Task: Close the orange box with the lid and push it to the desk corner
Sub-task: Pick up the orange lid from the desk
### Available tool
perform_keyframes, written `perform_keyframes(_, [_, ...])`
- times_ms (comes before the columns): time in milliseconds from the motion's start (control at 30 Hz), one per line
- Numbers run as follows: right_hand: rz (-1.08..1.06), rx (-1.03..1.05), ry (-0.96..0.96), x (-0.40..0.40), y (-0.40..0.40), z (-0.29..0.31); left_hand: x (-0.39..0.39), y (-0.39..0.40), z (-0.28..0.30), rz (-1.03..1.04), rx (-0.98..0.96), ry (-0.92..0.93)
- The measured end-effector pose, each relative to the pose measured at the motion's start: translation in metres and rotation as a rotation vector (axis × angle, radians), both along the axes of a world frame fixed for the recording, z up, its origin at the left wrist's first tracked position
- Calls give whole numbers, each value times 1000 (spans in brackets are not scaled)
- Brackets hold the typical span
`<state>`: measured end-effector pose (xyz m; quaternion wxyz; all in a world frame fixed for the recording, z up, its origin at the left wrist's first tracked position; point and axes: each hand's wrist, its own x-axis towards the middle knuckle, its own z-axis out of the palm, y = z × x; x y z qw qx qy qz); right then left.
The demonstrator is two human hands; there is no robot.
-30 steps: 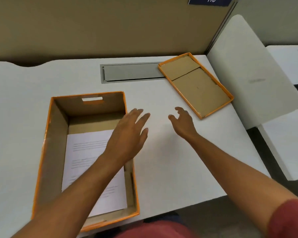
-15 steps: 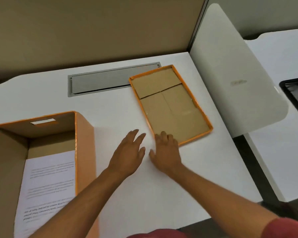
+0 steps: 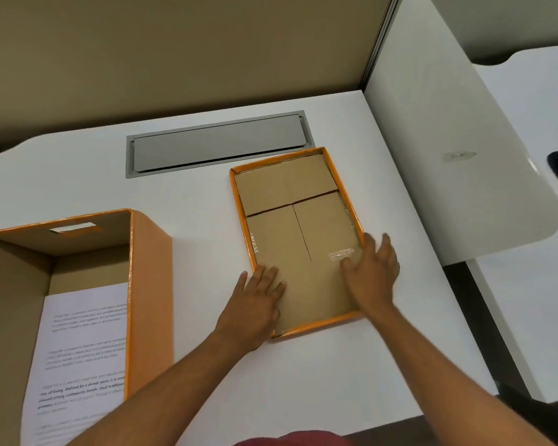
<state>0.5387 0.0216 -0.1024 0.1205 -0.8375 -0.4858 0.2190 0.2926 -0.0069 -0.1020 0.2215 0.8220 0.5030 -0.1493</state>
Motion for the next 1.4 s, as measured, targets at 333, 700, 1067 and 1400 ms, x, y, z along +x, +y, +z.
perform_keyframes(333, [-291, 6, 615, 12, 37, 65, 1, -8, 9, 149, 13, -79])
perform_keyframes(700, [200, 246, 775, -91, -1, 157, -25, -20, 13, 555, -358, -648])
perform_keyframes(1067, [251, 276, 761, -114, -7, 141, -4, 19, 111, 1094, -217, -1124])
perform_keyframes(1400, [-98, 6, 867, -96, -19, 35, 5, 34, 163, 974, -21, -904])
